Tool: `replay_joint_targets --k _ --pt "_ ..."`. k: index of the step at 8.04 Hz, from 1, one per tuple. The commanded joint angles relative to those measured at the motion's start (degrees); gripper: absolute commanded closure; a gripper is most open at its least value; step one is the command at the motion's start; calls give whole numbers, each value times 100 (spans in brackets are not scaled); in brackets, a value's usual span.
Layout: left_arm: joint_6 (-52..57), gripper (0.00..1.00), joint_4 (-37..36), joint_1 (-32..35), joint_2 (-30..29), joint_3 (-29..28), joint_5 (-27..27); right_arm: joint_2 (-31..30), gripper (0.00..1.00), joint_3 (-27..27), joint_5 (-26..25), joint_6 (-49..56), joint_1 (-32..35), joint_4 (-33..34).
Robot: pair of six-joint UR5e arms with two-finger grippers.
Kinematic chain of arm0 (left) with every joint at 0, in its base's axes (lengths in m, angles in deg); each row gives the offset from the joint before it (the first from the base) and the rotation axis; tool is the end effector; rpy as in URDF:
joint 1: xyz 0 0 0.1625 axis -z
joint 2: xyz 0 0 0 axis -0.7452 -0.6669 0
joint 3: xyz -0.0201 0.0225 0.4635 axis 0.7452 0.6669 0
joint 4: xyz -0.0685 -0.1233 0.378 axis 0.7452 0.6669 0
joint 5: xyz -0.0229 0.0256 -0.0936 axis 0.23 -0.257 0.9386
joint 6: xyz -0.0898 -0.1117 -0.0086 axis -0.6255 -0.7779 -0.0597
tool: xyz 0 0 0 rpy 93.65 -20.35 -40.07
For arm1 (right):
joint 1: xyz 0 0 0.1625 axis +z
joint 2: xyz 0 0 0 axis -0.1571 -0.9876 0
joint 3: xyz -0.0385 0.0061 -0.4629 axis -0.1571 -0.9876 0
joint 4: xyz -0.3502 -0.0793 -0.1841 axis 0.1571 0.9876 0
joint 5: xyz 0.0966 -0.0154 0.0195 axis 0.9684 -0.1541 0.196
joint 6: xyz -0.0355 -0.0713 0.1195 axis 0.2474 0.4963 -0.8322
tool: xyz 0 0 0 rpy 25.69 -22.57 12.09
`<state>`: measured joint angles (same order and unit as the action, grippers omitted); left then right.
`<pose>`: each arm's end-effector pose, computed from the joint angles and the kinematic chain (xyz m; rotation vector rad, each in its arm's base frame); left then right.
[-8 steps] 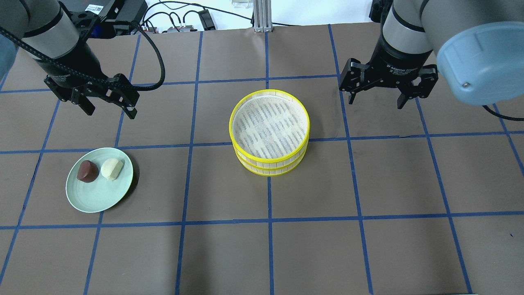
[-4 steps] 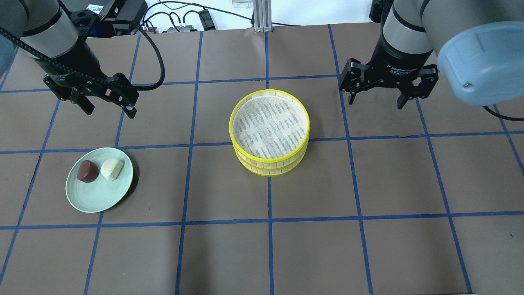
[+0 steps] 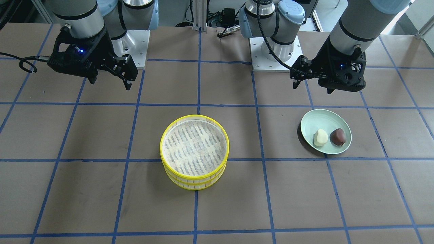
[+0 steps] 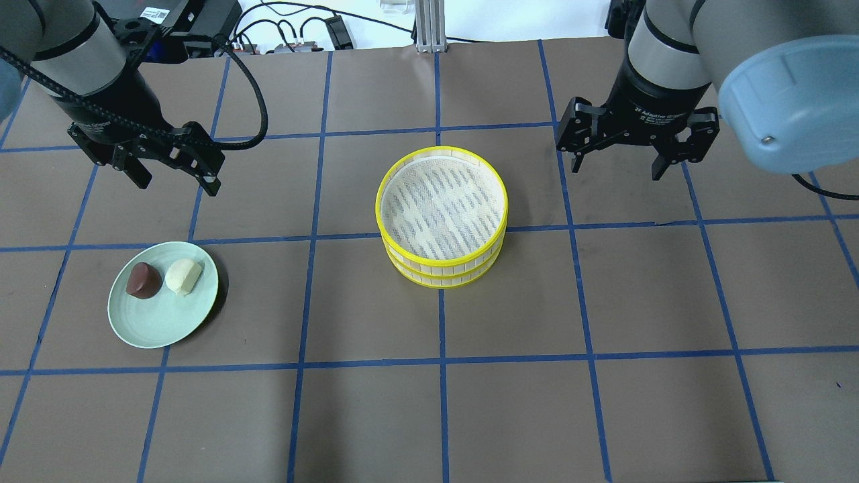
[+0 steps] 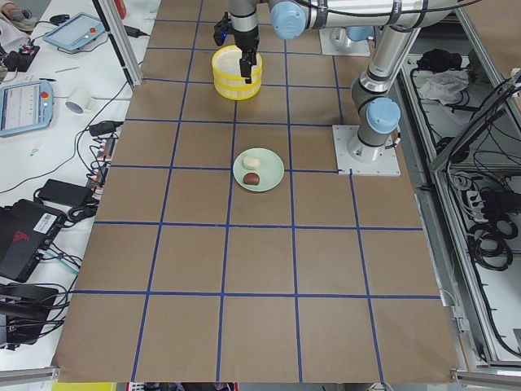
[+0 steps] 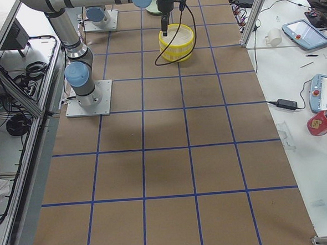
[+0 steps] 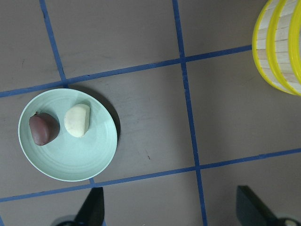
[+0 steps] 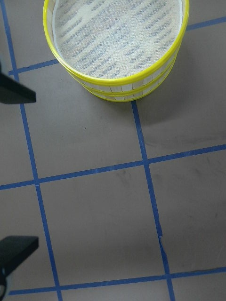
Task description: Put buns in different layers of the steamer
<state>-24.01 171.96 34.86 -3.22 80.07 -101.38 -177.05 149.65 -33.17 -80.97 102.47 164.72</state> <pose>-0.0727 -0.4747 0.4730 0.2560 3.1225 0.1532 0.1581 -0.4588 0.4747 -0.2895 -3.1089 0.0272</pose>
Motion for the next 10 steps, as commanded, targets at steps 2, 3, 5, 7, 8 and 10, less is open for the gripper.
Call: replay_joint_targets --k 2,3,5,7,8,10 --pt "579 0 -42 -190 -330 134 0 1 0 6 0 -9 0 -4" --pt "596 0 -50 -347 -541 142 -9 10 0 6 0 -26 0 -4" --pt "631 0 -251 -533 -771 238 -113 10 0 6 9 -44 0 -4" --pt "901 0 -656 -796 -815 589 -359 19 0 6 9 -52 0 5" --pt "1026 0 -700 -928 -885 713 -360 19 0 6 9 -53 0 -4" --pt "1394 0 -1015 -1156 -1366 740 -360 19 0 6 0 -53 0 -4"
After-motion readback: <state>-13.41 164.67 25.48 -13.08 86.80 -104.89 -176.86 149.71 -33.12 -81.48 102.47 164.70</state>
